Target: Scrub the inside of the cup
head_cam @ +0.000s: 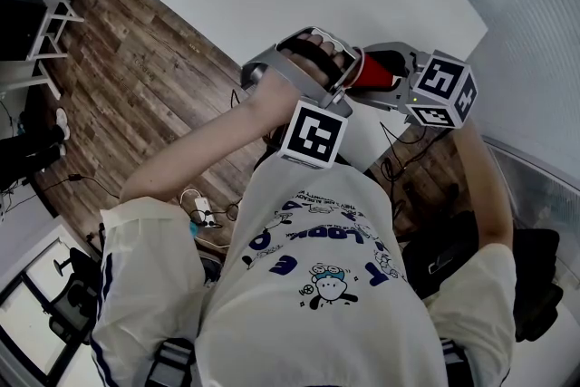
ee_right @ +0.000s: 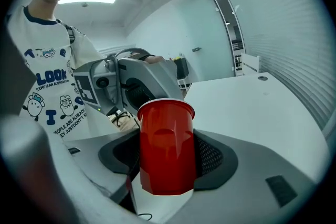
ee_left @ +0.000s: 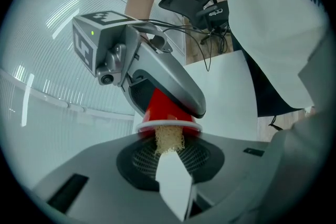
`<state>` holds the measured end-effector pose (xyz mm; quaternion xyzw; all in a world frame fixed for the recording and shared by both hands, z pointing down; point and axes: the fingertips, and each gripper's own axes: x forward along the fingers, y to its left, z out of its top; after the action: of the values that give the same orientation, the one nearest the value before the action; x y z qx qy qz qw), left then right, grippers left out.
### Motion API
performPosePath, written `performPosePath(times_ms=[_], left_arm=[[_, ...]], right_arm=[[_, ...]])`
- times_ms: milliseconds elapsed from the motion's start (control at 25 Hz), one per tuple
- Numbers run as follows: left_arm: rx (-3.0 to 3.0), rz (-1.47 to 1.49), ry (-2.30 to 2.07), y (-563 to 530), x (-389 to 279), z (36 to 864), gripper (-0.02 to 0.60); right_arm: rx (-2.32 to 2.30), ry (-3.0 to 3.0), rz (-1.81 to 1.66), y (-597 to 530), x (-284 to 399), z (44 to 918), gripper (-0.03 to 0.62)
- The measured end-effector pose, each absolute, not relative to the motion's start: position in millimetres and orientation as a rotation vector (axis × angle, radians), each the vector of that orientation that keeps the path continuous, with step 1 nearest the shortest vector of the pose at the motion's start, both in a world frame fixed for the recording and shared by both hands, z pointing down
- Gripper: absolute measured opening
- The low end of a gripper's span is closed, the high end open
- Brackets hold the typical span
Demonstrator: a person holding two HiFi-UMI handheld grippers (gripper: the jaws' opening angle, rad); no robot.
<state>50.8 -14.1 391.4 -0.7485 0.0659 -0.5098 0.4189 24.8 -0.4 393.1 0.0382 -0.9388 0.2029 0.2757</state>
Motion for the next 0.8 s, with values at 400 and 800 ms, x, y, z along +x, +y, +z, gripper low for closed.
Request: performPosePath(times_ms=[400,800], left_arm=[[-2.079,-1.398,0.127,-9.2,44.0,402.7,0.103],[-2.318,-1.484,0.137,-5.1,43.7,407.4,0.103]], right_arm=[[0.13,-2.454,0.308,-1.5,24.3,399.1,0.288],[0.129,-2.38,0.103,0.2,22.8,400.1,0.287]])
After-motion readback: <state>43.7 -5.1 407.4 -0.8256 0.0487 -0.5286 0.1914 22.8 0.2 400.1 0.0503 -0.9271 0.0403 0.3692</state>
